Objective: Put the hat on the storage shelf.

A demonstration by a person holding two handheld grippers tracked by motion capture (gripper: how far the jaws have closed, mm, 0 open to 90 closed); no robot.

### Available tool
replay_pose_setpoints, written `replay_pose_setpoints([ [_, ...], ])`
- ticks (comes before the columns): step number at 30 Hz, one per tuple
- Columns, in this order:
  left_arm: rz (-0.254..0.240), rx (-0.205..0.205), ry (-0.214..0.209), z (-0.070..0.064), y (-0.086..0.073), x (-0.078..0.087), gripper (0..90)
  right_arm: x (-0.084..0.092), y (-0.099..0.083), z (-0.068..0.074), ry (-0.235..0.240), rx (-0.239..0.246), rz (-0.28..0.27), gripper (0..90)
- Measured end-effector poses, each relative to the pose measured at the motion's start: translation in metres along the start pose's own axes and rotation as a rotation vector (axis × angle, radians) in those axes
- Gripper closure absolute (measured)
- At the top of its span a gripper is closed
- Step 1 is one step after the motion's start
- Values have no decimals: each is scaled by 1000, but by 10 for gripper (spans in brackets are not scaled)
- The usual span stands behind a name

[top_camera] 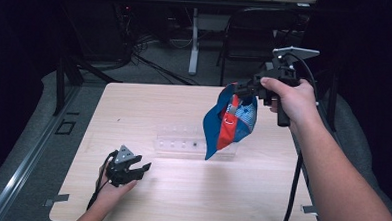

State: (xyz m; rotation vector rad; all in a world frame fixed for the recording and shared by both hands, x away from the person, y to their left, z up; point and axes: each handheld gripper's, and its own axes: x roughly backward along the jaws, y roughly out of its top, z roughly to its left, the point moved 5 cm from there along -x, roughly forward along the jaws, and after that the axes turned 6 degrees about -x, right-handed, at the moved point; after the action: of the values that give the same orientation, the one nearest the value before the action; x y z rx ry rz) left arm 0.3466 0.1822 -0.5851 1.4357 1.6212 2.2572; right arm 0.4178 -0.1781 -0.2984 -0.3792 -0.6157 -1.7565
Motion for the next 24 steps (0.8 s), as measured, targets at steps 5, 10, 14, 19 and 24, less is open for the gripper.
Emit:
replay_pose_setpoints([
  [5, -7, -1, -15, -3, 3, -1, 518, -2, 8, 5, 9, -1, -17, 776],
  [10, -18, -22, -40, -13, 11, -1, 526, -6, 12, 8, 10, -1, -29, 776],
  [14, -30, -41, -58, -22, 16, -3, 526, -10, 16, 9, 9, -7, -36, 776],
  [19, -31, -58, -88, -30, 21, -6, 537, -17, 20, 10, 5, -9, -37, 777],
  [24, -49, -73, -89, -35, 32, -8, 549, -21, 22, 10, 7, -9, -43, 776],
])
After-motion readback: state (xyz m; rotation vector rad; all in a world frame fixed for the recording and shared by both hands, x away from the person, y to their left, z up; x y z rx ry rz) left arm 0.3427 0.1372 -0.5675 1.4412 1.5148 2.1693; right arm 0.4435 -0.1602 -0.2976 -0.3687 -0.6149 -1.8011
